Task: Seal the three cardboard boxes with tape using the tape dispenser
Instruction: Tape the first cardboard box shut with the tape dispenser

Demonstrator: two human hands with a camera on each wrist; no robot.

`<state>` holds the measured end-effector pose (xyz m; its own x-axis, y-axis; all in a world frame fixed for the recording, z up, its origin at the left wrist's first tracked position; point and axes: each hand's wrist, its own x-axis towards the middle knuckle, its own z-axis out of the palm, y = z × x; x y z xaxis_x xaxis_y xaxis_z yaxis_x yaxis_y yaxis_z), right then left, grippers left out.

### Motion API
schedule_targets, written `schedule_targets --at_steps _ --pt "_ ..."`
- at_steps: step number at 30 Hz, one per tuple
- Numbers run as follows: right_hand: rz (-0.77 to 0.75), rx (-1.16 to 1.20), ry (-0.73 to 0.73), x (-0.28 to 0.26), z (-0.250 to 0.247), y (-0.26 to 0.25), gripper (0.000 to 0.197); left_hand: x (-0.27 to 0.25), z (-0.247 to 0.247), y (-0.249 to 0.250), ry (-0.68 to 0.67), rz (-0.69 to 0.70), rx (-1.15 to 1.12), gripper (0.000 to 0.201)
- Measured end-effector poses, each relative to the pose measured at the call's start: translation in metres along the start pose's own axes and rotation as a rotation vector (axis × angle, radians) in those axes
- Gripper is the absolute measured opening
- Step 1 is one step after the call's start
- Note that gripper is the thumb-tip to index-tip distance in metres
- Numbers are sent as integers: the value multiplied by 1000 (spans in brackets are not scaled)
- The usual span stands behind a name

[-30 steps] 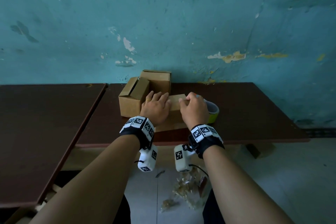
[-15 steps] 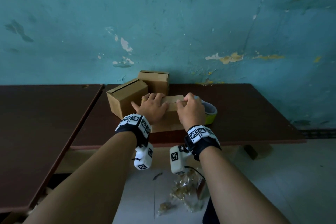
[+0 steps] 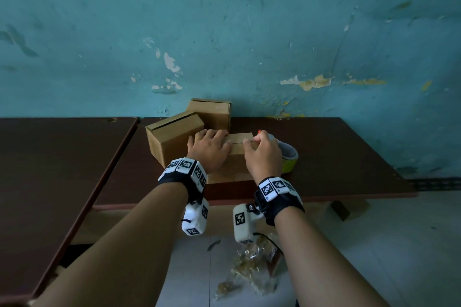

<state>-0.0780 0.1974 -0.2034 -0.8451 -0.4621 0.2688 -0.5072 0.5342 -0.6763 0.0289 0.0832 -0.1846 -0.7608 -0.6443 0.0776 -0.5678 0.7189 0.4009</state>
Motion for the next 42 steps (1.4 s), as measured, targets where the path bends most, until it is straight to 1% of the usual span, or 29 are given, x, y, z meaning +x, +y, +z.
schedule_targets --at_steps 2,5,6,8,9,11,12,14,16,18,21,22,23,26,28,30,32,35,38,42 --pt "-13 -3 2 0 1 1 26 1 1 0 11 9 3 50" --pt "-55 10 1 3 -5 3 29 2 2 -4 -7 6 -7 52" --pt "-59 49 -13 5 -9 4 31 4 3 -7 -23 15 16 56" --pt "-35 114 -38 9 -16 8 37 6 6 -12 -41 45 83 70" --pt "-34 116 -36 12 -17 11 38 7 7 -13 -39 42 83 71" --pt "-63 43 -4 19 -17 18 31 5 7 -10 -23 13 44 58" --pt "-80 -12 28 22 -17 21 25 3 6 -8 -12 7 34 56" --pt "-95 -111 93 27 -19 25 15 -2 3 -4 -13 6 39 57" --pt "-61 -199 110 30 -22 29 19 -4 1 -4 -23 16 26 58" --pt "0 -276 67 33 -22 34 29 -4 0 -5 -32 17 17 58" --pt "66 -341 -38 34 -22 41 44 -5 1 -4 -21 21 10 58" --pt "65 -384 -66 34 -22 42 44 -5 1 -4 -19 21 5 58" --pt "57 -430 -93 33 -23 43 40 -6 0 -4 -19 19 -5 58" --pt "58 -476 -138 34 -24 45 21 -7 0 -3 -27 7 -22 58" --pt "61 -447 -155 35 -27 44 13 -6 -1 -4 -37 3 -21 58" --pt "53 -396 -138 37 -32 43 12 -6 -2 -3 -54 -7 -19 58" --pt "19 -328 -87 41 -41 38 16 -6 -5 0 -84 -16 -1 58" --pt "-87 -244 -37 50 -59 22 21 -5 -9 2 -108 -18 30 58" --pt "-181 -89 -31 61 -78 0 23 -4 -12 4 -99 -15 64 58" --pt "-238 104 -65 72 -94 -32 26 -2 -19 4 -75 -10 47 59"
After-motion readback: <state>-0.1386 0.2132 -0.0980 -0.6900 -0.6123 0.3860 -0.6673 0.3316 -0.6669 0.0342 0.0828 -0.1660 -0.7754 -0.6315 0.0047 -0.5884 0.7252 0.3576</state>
